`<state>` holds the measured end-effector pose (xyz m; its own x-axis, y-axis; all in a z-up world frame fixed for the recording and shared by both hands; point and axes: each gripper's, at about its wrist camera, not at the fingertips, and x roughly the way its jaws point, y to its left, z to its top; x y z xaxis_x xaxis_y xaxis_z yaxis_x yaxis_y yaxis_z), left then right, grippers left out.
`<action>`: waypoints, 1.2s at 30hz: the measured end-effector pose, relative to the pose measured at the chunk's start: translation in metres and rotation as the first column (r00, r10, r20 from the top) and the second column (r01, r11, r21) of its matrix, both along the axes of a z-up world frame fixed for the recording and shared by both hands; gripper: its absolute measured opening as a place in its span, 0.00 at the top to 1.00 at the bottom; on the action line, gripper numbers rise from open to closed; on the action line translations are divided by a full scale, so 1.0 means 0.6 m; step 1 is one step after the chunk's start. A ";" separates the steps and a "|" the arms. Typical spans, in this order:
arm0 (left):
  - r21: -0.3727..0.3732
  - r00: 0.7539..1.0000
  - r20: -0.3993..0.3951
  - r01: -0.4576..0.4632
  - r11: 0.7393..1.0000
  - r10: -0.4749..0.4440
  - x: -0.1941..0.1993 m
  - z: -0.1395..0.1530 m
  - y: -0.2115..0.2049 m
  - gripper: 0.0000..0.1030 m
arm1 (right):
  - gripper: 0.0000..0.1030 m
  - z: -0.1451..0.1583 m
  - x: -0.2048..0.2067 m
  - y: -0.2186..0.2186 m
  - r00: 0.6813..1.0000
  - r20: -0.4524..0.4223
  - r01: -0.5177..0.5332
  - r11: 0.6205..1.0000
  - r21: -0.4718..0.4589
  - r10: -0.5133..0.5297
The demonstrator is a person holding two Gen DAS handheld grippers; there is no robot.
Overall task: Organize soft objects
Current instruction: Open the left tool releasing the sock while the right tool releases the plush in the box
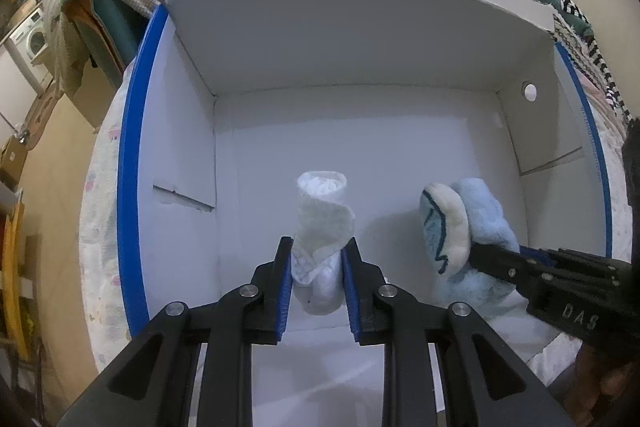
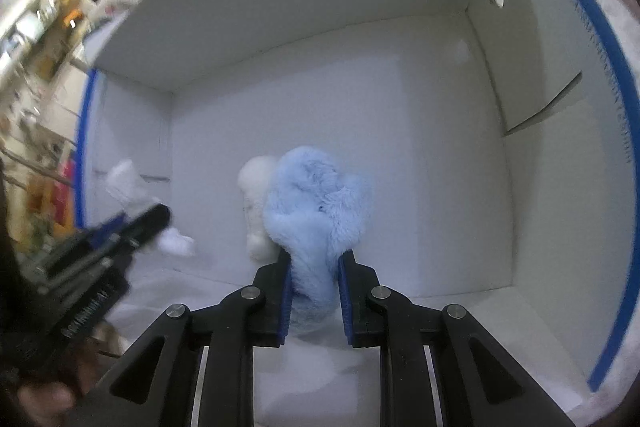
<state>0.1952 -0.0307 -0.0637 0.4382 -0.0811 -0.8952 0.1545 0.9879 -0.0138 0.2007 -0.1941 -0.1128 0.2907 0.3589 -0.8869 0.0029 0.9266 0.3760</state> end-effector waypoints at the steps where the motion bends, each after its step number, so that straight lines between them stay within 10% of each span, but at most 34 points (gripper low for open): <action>1: 0.000 1.000 0.004 0.003 1.000 -0.003 -0.003 0.001 0.000 0.79 | 0.78 0.000 0.001 -0.003 1.000 -0.003 0.009 0.999 0.032 -0.009; 5: 0.009 1.000 0.019 0.007 1.000 -0.007 -0.011 0.005 -0.001 0.75 | 0.66 0.004 0.004 -0.005 1.000 0.015 0.026 0.999 0.042 -0.027; 8: 0.001 1.000 0.029 0.000 1.000 0.000 -0.016 0.011 0.000 0.52 | 0.28 0.009 0.003 -0.006 0.999 0.034 0.041 0.998 0.054 -0.043; 10: -0.004 0.999 0.041 -0.011 1.000 0.011 -0.020 0.018 0.001 0.30 | 0.25 0.018 0.002 -0.010 0.996 0.061 0.057 0.997 0.058 -0.060; 16: 0.014 0.998 0.055 -0.007 1.000 0.006 -0.022 0.026 0.001 0.29 | 0.00 0.038 0.005 -0.003 0.992 0.105 0.061 0.998 0.027 -0.064; 36: -0.008 0.992 0.111 -0.059 0.998 0.060 -0.048 0.062 0.024 0.29 | 0.00 0.077 -0.020 -0.035 0.966 0.227 0.125 0.992 0.021 -0.127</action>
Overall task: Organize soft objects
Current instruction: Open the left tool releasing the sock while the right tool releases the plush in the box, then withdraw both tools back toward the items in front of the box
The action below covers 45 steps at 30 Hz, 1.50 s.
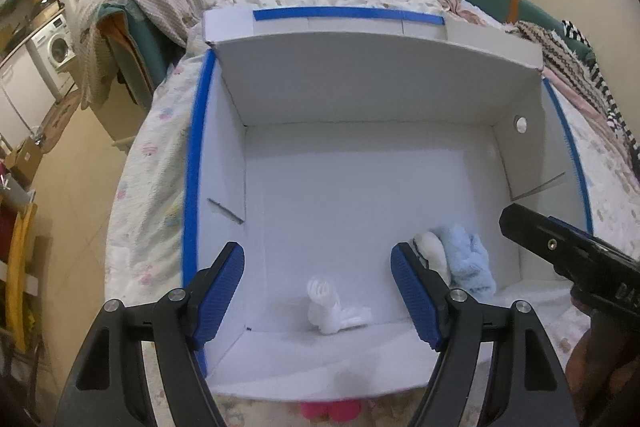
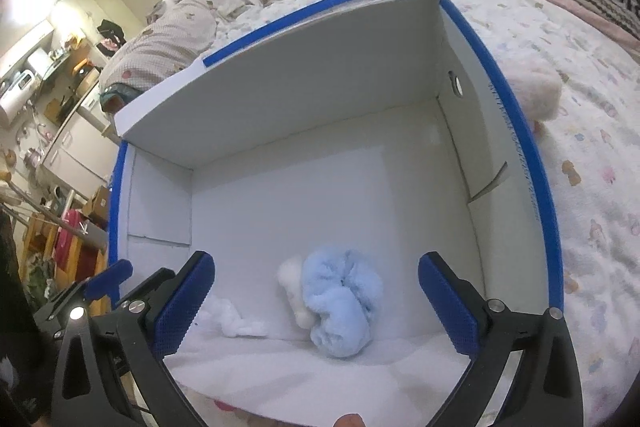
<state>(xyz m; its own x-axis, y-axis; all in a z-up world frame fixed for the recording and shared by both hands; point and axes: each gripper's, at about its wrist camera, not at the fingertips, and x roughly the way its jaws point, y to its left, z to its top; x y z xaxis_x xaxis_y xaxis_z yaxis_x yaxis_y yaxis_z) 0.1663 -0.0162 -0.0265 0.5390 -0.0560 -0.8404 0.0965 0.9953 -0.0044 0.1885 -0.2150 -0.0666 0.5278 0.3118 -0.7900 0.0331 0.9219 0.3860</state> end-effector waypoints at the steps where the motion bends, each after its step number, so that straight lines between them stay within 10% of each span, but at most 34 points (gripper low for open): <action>1: -0.005 1.000 0.006 0.000 1.000 0.000 -0.006 0.004 0.002 0.29 | 0.00 0.002 -0.004 -0.001 1.000 0.003 0.004 1.000 0.004 -0.004; 45: -0.026 0.987 -0.019 -0.163 0.986 0.162 -0.169 0.009 0.140 0.29 | 0.00 0.027 -0.182 0.033 0.999 0.030 -0.041 0.996 -0.084 0.044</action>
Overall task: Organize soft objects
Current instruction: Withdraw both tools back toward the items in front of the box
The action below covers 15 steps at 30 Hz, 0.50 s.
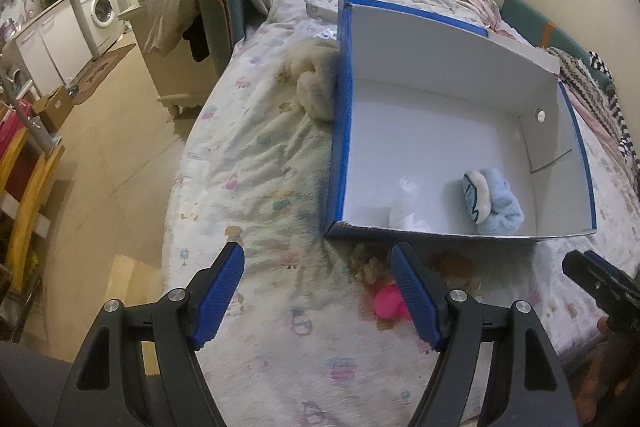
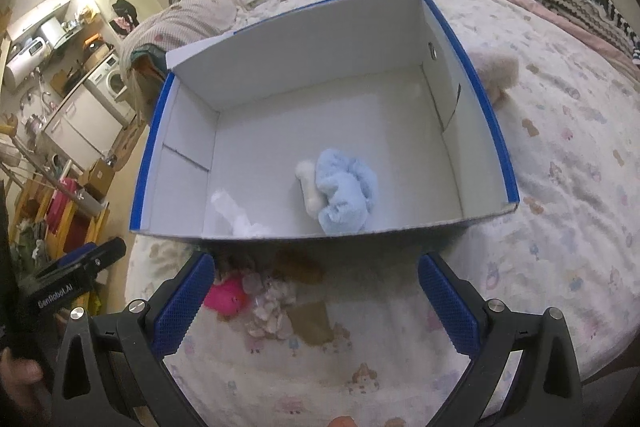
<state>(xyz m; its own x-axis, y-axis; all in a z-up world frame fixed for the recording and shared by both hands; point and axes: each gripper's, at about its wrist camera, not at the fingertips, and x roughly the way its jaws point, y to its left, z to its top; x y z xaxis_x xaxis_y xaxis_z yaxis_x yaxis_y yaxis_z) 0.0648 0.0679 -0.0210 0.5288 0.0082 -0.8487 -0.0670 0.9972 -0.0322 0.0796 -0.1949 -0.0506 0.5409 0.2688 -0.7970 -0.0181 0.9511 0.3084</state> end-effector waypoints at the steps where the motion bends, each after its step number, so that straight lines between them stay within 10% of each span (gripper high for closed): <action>1: 0.001 1.000 -0.004 -0.004 1.000 0.004 -0.001 -0.001 0.002 0.29 | 0.00 -0.003 -0.002 0.001 1.000 -0.006 -0.002 1.000 -0.002 0.002; 15: -0.007 0.996 -0.070 -0.054 0.999 0.054 0.011 -0.024 0.015 0.29 | 0.00 -0.036 0.006 0.010 0.994 -0.105 -0.019 0.999 0.033 0.022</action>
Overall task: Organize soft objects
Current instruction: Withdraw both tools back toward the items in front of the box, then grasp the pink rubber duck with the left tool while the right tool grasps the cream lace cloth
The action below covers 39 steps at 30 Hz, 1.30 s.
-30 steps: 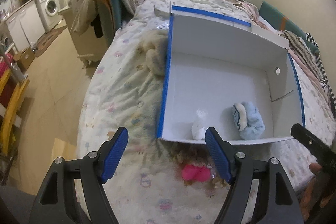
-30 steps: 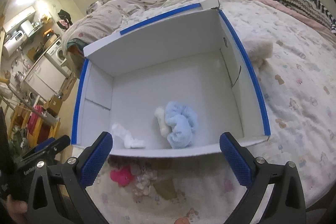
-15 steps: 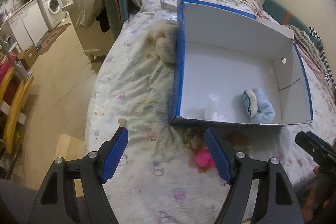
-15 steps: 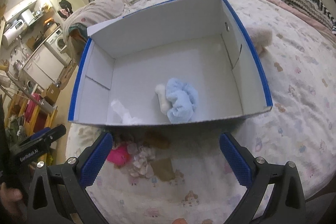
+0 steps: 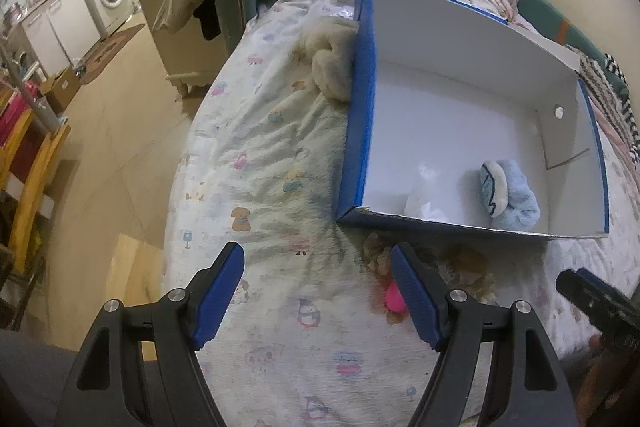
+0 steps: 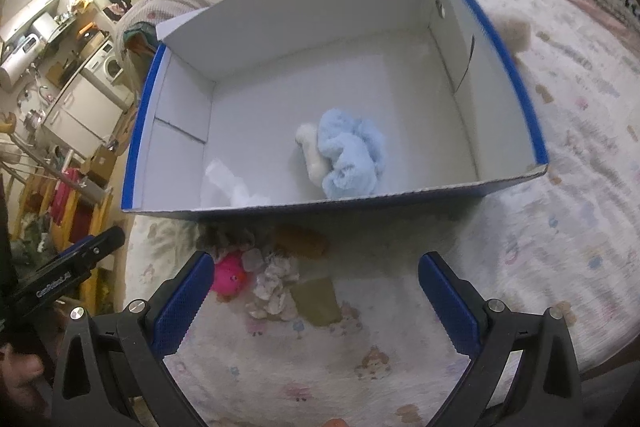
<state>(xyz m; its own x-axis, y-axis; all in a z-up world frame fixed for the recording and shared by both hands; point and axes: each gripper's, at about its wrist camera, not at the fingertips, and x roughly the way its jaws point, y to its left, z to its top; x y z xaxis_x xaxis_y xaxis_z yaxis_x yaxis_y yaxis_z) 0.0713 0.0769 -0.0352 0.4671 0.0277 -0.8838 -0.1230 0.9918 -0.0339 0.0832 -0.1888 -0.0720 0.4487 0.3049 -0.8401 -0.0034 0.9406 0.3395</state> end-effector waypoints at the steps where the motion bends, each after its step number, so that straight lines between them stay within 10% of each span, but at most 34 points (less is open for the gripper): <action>1: -0.002 1.000 -0.004 -0.006 1.000 0.006 0.001 -0.002 0.002 0.29 | 0.00 -0.003 0.001 -0.001 1.000 -0.010 -0.004 1.000 0.010 0.004; 9: -0.036 0.997 -0.055 -0.061 0.997 0.059 0.013 -0.020 0.022 0.29 | 0.05 -0.054 0.015 0.010 0.988 -0.146 -0.040 0.999 0.016 0.042; 21: -0.053 0.992 -0.110 -0.061 0.997 0.055 0.030 -0.044 0.012 0.29 | 0.45 -0.090 0.037 0.098 0.963 -0.185 -0.191 0.981 0.035 0.195; 28: -0.037 0.990 -0.138 -0.018 0.999 0.012 0.035 -0.059 -0.006 0.29 | 0.89 -0.098 0.053 0.121 0.956 -0.173 -0.245 0.969 -0.018 0.238; 39: -0.081 0.948 -0.207 0.229 0.970 -0.241 0.016 -0.104 -0.085 0.29 | 0.89 -0.014 0.014 0.038 0.981 -0.035 -0.184 0.967 0.177 0.193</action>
<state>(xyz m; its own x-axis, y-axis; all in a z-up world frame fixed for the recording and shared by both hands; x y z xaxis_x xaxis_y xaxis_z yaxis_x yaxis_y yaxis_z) 0.0809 0.0261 -0.0974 0.2543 -0.1114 -0.9607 0.1026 0.9908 -0.0877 0.0913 -0.1662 -0.0803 0.3269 0.5220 -0.7878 -0.1535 0.8519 0.5008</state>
